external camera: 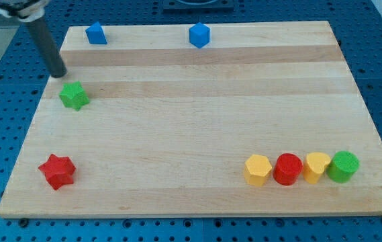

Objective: Move the green star top right to the red star

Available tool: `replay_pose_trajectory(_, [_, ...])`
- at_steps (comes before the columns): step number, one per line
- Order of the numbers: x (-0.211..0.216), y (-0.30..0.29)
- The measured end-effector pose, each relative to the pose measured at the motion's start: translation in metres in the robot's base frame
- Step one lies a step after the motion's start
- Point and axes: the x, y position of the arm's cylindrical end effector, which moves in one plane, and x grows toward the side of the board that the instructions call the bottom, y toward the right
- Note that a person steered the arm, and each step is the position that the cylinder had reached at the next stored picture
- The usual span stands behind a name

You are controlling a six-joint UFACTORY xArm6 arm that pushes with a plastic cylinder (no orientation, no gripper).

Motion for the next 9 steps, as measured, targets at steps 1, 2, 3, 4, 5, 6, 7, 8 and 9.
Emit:
replay_pose_trajectory(1, [0.02,-0.01])
replay_pose_trajectory(2, [0.035,-0.001])
replay_pose_trajectory(3, [0.036,0.029])
replay_pose_trajectory(4, [0.042,0.062])
replay_pose_trajectory(5, [0.063,0.079])
replay_pose_trajectory(6, [0.089,0.091])
replay_pose_trajectory(7, [0.112,0.104])
replay_pose_trajectory(8, [0.133,0.107])
replay_pose_trajectory(9, [0.155,0.107])
